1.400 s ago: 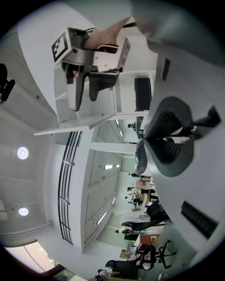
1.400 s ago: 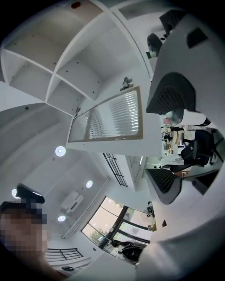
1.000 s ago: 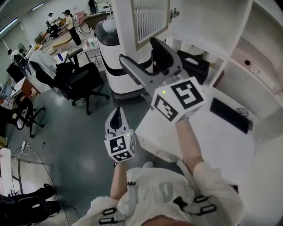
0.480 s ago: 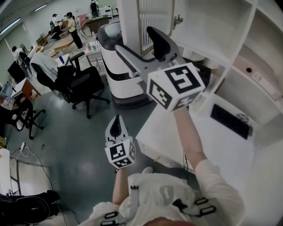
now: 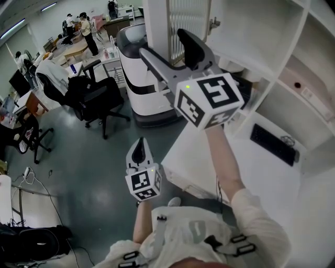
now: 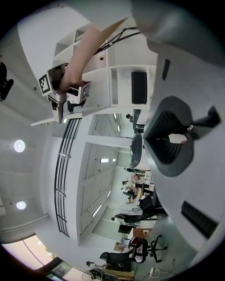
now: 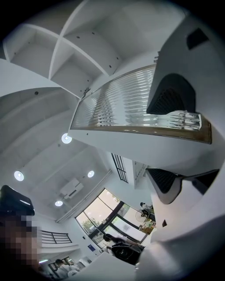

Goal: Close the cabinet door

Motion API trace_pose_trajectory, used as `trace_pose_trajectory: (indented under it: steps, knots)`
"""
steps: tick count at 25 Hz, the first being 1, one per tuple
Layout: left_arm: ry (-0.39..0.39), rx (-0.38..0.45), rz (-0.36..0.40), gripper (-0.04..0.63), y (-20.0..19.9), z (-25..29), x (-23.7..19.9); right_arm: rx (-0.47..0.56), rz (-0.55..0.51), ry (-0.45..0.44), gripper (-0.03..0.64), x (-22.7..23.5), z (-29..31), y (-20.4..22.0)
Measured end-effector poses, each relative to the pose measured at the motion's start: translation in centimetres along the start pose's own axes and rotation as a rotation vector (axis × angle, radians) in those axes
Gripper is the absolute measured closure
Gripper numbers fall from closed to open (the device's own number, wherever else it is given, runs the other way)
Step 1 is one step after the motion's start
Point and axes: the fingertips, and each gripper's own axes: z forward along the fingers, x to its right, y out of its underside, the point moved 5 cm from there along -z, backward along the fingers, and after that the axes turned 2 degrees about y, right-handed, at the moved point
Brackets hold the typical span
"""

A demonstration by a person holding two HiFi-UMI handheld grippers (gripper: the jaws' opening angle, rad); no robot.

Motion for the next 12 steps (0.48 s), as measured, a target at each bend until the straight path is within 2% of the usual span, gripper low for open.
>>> trace_pose_trajectory:
  steps: [5, 12]
  knots:
    - [0.006, -0.007, -0.005, 0.591, 0.3, 0.2, 0.1, -0.006, -0.042, 0.032, 0.253, -0.6, -0.1, 0.2]
    - [0.014, -0.005, -0.016, 0.591, 0.4, 0.2, 0.3, 0.013, -0.107, 0.144, 0.254, -1.1, 0.3, 0.7]
